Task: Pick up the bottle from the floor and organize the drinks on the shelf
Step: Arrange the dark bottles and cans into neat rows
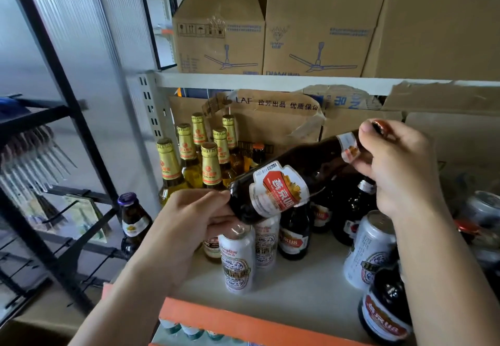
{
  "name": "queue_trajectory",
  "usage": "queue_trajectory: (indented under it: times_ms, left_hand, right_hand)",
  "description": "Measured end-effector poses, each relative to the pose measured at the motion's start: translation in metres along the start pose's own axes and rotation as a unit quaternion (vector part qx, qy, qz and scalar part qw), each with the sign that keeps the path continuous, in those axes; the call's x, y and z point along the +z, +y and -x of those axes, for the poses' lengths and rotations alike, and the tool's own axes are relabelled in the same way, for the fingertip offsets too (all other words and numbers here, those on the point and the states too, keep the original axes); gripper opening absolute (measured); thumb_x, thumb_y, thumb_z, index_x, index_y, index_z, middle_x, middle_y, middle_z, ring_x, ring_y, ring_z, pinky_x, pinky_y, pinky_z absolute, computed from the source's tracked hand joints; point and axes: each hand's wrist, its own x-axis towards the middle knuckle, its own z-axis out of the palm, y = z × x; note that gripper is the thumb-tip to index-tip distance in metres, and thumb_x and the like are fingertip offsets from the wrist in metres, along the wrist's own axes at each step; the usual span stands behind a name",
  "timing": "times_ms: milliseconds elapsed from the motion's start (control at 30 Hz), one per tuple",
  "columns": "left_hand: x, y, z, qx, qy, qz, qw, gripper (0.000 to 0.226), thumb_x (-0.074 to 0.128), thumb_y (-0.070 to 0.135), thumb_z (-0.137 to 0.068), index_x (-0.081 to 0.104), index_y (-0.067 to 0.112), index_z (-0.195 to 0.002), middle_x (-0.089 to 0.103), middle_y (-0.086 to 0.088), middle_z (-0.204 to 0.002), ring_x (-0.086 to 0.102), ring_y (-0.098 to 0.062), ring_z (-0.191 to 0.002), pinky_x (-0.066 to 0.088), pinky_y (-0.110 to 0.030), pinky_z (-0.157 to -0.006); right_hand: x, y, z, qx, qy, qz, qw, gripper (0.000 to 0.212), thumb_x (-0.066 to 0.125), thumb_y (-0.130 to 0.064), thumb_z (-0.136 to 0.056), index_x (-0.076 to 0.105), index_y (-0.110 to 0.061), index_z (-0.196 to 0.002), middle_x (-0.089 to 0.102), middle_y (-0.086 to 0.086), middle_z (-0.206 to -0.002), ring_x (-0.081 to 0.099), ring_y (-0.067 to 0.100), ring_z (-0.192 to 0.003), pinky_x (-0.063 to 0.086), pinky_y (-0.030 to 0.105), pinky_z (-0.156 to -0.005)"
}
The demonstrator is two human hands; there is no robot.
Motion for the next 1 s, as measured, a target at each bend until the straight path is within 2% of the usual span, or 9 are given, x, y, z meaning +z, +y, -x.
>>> queue_trajectory:
  times_ms: [133,233,400,467,533,700,867,933,1000]
  left_hand:
    - [0.010,0.001,-0.026,-0.024,0.032,0.016,0.999,0.014,0.056,0.008,-0.089,0.069,0.002,-0.090,0.075,-0.014,-0.086,0.073,-0.024,-0.085,0.058,-0.028,-0.075]
    - [0.020,-0.001,-0.041,-0.045,0.043,0.053,0.997,0.013,0.056,0.001,-0.087,0.069,0.004,-0.086,0.072,-0.017,-0.094,0.071,-0.021,-0.088,0.058,-0.023,-0.073]
    - [0.033,-0.008,-0.062,-0.054,0.040,0.054,0.996,0.016,0.052,-0.003,-0.086,0.067,0.003,-0.086,0.063,-0.018,-0.097,0.063,-0.022,-0.092,0.054,-0.028,-0.086]
    - [0.039,-0.011,-0.070,-0.059,0.045,0.044,0.996,0.018,0.050,-0.004,-0.085,0.066,0.004,-0.089,0.060,-0.017,-0.097,0.060,-0.023,-0.093,0.051,-0.032,-0.090]
    - [0.045,-0.013,-0.077,-0.065,0.048,0.037,0.996,0.018,0.049,-0.004,-0.084,0.064,0.004,-0.089,0.060,-0.016,-0.097,0.058,-0.023,-0.092,0.049,-0.030,-0.087]
    - [0.047,-0.019,-0.097,-0.070,0.049,-0.012,0.996,0.024,0.047,-0.005,-0.081,0.060,0.013,-0.072,0.057,-0.014,-0.092,0.051,-0.026,-0.087,0.040,-0.034,-0.076]
    - [0.049,-0.025,-0.108,-0.093,0.036,-0.094,0.991,0.020,0.053,-0.001,-0.079,0.056,0.013,-0.066,0.054,-0.003,-0.064,0.051,-0.015,-0.061,0.037,-0.018,-0.048]
    - [0.051,-0.031,-0.112,-0.093,0.048,-0.136,0.985,0.020,0.051,-0.001,-0.081,0.053,0.014,-0.067,0.049,0.000,-0.063,0.043,-0.011,-0.054,0.033,-0.016,-0.041]
    - [0.056,-0.034,-0.118,-0.077,0.057,-0.191,0.977,0.016,0.047,0.001,-0.089,0.059,0.011,-0.085,0.054,-0.002,-0.078,0.048,-0.011,-0.060,0.042,-0.012,-0.041]
  right_hand:
    - [0.007,-0.002,-0.013,-0.005,0.020,-0.019,1.000,0.013,0.064,-0.011,-0.091,0.063,-0.015,-0.079,0.061,-0.013,-0.055,0.061,0.011,-0.049,0.060,0.034,-0.062]
    - [0.011,0.003,-0.021,-0.011,0.038,0.002,0.999,0.014,0.066,-0.017,-0.088,0.064,-0.022,-0.075,0.063,-0.010,-0.064,0.062,0.023,-0.064,0.057,0.052,-0.075]
    - [0.013,0.013,-0.033,-0.014,0.074,0.011,0.997,0.009,0.068,-0.022,-0.084,0.067,-0.027,-0.076,0.065,-0.005,-0.077,0.063,0.024,-0.077,0.054,0.059,-0.083]
    - [0.015,0.017,-0.039,-0.025,0.081,0.028,0.996,0.004,0.069,-0.027,-0.081,0.068,-0.025,-0.085,0.066,-0.004,-0.085,0.065,0.023,-0.084,0.054,0.057,-0.087]
    - [0.019,0.021,-0.047,-0.028,0.087,0.045,0.995,0.019,0.069,-0.030,-0.081,0.068,-0.020,-0.097,0.068,0.000,-0.093,0.068,0.023,-0.091,0.055,0.053,-0.087]
    - [0.030,0.031,-0.065,-0.046,0.085,0.092,0.991,0.025,0.067,-0.027,-0.086,0.065,-0.012,-0.107,0.069,0.007,-0.101,0.068,0.024,-0.095,0.056,0.050,-0.086]
    - [0.041,0.044,-0.072,-0.055,0.090,0.183,0.977,0.020,0.065,-0.042,-0.084,0.062,-0.031,-0.101,0.069,-0.006,-0.105,0.065,0.017,-0.098,0.053,0.044,-0.088]
    - [0.045,0.049,-0.073,-0.059,0.077,0.200,0.975,0.025,0.067,-0.040,-0.086,0.064,-0.027,-0.107,0.068,-0.005,-0.106,0.064,0.017,-0.098,0.052,0.034,-0.085]
    - [0.048,0.053,-0.074,-0.062,0.066,0.195,0.977,0.027,0.068,-0.032,-0.087,0.065,-0.019,-0.110,0.067,-0.003,-0.102,0.064,0.014,-0.093,0.046,0.016,-0.073]
